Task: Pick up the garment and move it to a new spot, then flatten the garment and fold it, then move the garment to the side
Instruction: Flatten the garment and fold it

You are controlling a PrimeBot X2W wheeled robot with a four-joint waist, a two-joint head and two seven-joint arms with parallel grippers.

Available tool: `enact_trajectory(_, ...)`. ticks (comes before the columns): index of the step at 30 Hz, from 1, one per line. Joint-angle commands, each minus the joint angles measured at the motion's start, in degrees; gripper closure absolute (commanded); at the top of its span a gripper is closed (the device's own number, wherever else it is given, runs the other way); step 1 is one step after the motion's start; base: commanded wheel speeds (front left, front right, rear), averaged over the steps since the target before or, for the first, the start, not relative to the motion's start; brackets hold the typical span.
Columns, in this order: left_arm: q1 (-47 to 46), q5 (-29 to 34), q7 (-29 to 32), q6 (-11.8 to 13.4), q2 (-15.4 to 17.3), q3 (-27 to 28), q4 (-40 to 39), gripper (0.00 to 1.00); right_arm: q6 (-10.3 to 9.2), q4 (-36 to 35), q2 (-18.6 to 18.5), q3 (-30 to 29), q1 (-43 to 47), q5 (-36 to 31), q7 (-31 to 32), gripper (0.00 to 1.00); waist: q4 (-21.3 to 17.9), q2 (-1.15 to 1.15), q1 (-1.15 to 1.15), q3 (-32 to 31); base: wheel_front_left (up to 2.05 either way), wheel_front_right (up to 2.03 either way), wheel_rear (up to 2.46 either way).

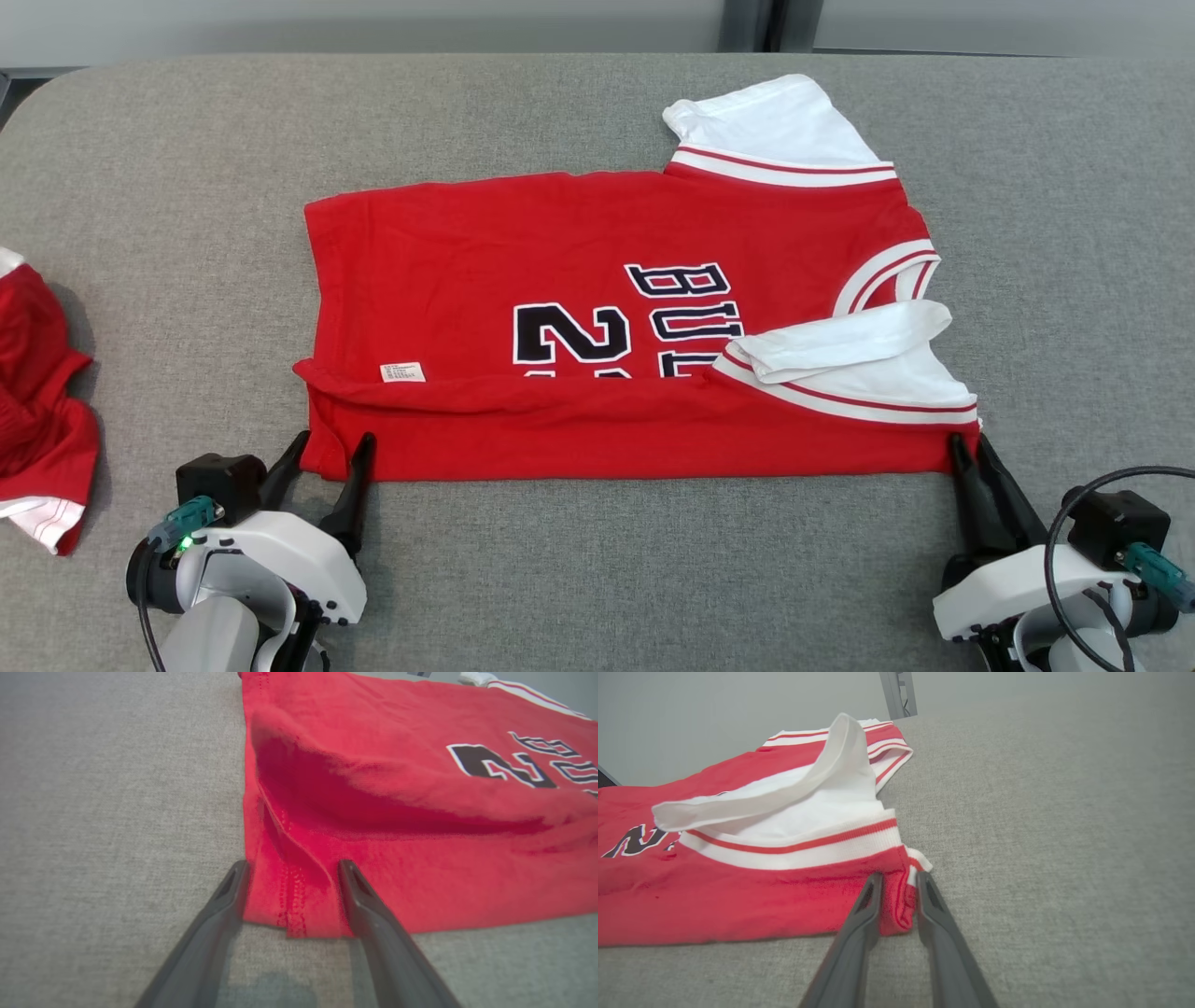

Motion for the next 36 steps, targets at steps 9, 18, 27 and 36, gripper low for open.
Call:
enact_trajectory(9, -0.3, -1.6, 1.2, -0.9, 1.4, -2.9, -0.6, 1.00, 0.02, -1.8, -1.3, -0.1, 1.8, 2.2, -0.3, 1.00, 0.8, 0.00, 0.00, -1.3, 0.00, 0.00, 0.00)
enact_trajectory(18, 4.0, -2.9, 3.8, 0.0, 3.8, -3.3, -8.3, 1.00, 0.02, -11.3, -0.8, -2.2, 9.6, 1.8, 2.0, 1.00, 0.7, 0.00, 0.00, -3.8, 0.00, 0.00, 0.00)
enact_trajectory(27, 12.1, -4.3, 8.0, 2.4, 5.7, -3.0, -17.3, 1.00, 0.01, -19.7, 1.8, -4.9, 20.9, 1.5, 6.6, 1.00, 0.2, 0.00, 0.00, -6.4, 0.00, 0.00, 0.00)
enact_trajectory(36, 21.4, -6.5, 11.8, 5.5, 6.4, -2.6, -23.7, 1.00, 0.01, -22.1, 2.5, -5.8, 28.6, 1.6, 9.3, 1.00, -1.9, 0.00, 0.00, -9.5, 0.00, 0.00, 0.00)
